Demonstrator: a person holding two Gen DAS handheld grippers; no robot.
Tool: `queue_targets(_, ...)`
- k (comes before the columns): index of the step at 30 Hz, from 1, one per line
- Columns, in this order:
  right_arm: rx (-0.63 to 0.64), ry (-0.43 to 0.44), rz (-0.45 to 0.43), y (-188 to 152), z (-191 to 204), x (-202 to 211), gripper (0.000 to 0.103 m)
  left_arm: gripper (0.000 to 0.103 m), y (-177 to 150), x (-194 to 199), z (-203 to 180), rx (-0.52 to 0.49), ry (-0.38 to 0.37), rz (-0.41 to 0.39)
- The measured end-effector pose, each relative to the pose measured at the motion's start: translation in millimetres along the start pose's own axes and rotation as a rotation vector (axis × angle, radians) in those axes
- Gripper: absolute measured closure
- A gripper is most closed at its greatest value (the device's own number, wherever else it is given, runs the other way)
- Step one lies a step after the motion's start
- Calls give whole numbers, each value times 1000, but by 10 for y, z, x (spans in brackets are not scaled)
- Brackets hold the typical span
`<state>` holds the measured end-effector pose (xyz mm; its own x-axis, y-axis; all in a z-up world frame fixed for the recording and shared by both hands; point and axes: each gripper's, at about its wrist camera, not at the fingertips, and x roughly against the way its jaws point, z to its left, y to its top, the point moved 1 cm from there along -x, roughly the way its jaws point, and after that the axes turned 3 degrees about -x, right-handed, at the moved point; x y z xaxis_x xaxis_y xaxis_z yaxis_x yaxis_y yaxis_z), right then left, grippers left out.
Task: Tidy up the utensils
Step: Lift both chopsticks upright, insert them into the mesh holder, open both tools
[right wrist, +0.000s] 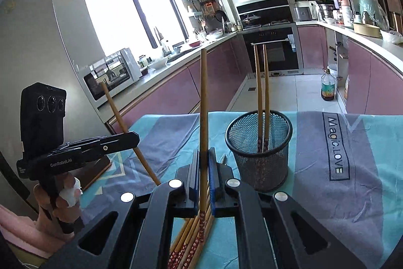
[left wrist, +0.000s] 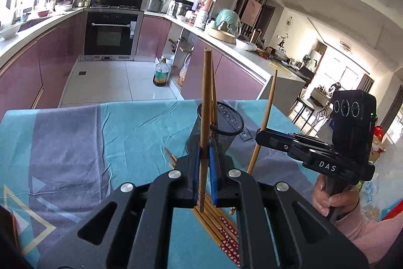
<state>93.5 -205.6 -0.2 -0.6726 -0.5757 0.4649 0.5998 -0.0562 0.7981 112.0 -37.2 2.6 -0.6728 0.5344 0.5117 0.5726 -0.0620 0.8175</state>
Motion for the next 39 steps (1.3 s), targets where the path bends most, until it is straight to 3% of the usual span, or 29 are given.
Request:
queue_targets(14, 81, -65, -171, 706, -31, 263, 98, 96, 851, 5, -258, -49, -41, -154)
queue_targets(22, 84, -142, -219, 936, -247, 190, 98, 96, 1126, -315, -319, -68, -27, -132)
queue_targets(27, 61, -163, -158, 879, -411, -34, 98, 96, 1059, -655, -337, -87, -18, -40)
queue_targets(33, 40, -175, -20, 721, -530, -362, 98, 96, 853, -1022, -270, -112, -21, 78)
queue_targets(39, 25, -195, 56, 685, -557, -532, 98, 96, 789, -1209, -167, -108, -30, 117)
